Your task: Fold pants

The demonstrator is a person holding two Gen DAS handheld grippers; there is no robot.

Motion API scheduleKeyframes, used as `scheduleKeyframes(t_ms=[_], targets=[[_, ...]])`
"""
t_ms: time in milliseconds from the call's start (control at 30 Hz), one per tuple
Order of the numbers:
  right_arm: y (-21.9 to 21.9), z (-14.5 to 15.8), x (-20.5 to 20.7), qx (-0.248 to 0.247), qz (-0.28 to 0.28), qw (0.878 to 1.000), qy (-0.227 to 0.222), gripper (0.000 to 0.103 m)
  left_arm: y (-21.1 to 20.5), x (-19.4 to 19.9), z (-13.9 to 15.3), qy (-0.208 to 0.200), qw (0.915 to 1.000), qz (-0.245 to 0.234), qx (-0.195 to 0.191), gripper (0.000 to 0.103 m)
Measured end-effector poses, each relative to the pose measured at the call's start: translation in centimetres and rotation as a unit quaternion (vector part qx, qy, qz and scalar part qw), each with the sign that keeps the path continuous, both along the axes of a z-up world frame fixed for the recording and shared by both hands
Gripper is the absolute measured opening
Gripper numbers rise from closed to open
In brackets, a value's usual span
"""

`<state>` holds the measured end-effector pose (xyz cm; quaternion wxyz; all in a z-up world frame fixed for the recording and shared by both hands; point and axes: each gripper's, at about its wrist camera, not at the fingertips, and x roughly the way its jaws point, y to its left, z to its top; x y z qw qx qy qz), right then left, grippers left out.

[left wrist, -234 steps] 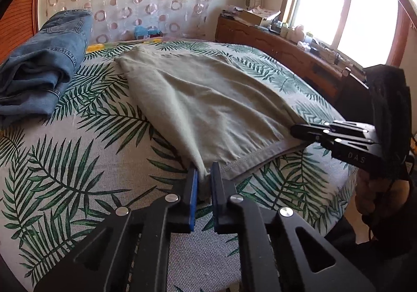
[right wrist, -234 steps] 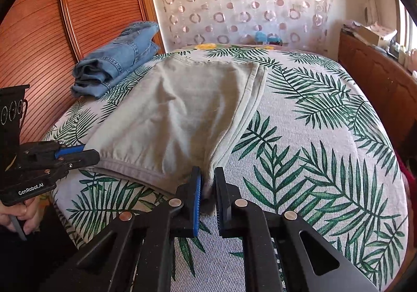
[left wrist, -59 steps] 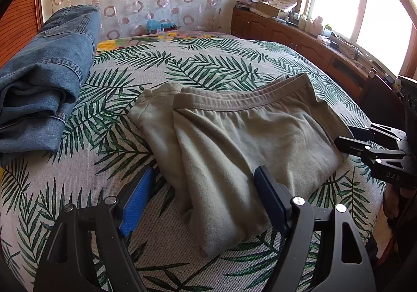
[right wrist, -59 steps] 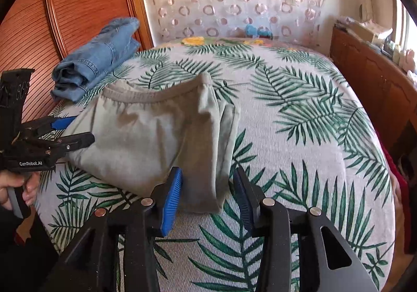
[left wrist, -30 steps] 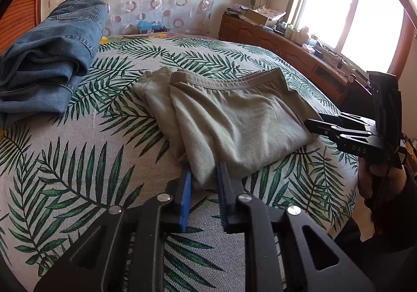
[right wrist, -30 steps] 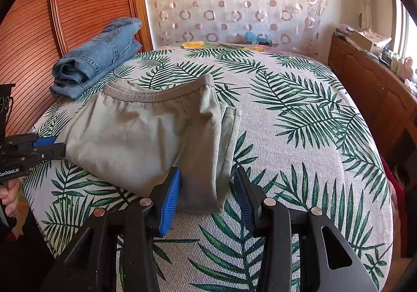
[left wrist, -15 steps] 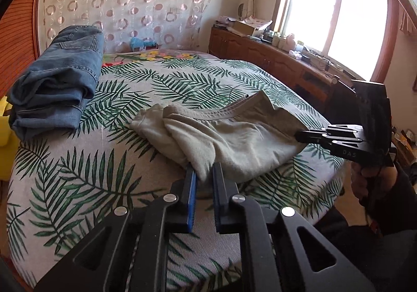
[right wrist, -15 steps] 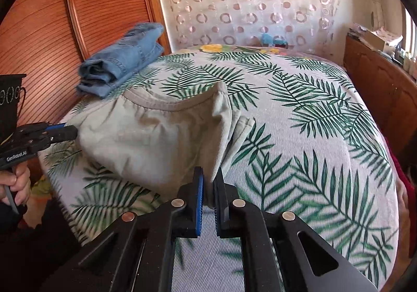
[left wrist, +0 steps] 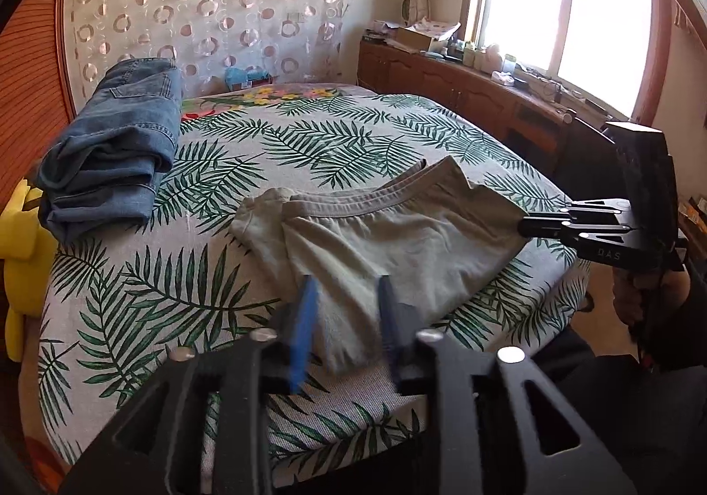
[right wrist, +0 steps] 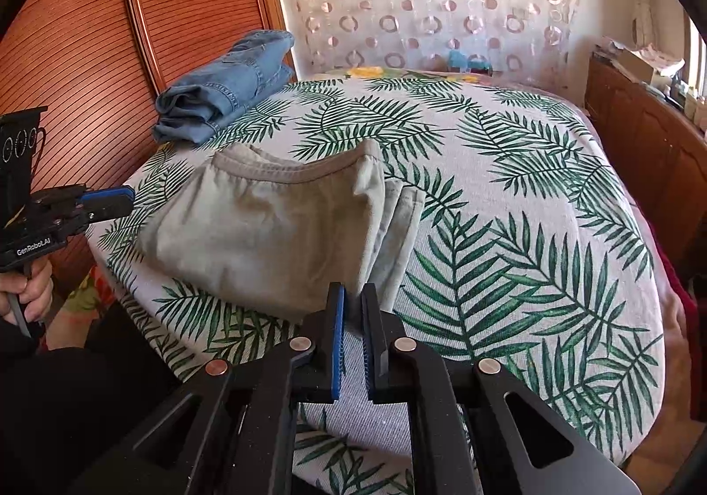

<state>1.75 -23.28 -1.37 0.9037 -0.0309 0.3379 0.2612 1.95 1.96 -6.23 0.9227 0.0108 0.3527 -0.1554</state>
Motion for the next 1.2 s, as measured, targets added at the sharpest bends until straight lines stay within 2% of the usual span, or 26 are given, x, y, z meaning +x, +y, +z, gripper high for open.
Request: scheduleKeyframes(t_ms=[100,133,200,333,400,633,1000,1200], targets=[[0.2,0.3,-0.3,-0.006,-0.006,1.000,-0.008,0.012,0.2,0.8,-0.3,0.002,1.0000,0.009,0.001,0.059],[0.4,0.4,-0.3,-0.007,-0.008,1.000,-0.011,0.013,0.3,1.2,-0.5,0.003,0.9999,0.014,0.000,0.073],[0.8,0.4,0.0,-0.010,-0.013,1.000,-0.013,0.017,0.5,1.7,-0.4,0.000,0.9997,0.025,-0.001,0.081],[1.5,0.8,0.5,-0.013,-0.016,1.000,-0.017,0.023,0.4,3.0,-0.3,0.000,0.9995,0.030,-0.004,0.081],[1.8,1.2,0.7,-0.017,-0.015,0.999,-0.023,0.034,0.2,3.7,-0.3,-0.003,0.9994,0.034,0.000,0.081],[2.5,1.0,3.0,-0.022,-0.015,0.999,-0.023,0.047,0.1,7.1,-1.9,0.023,0.9989,0.041,0.011,0.081],[4.0,-1.0,7.7,-0.041,-0.028,0.999,0.012,0.049,1.3,10.5,-4.3,0.066,0.9961,0.057,0.014,0.081],[5.0,-1.2,9.0,-0.043,-0.031,0.998,0.019,0.050,1.0,10.4,-4.5,0.058,0.9965,0.056,0.022,0.081]])
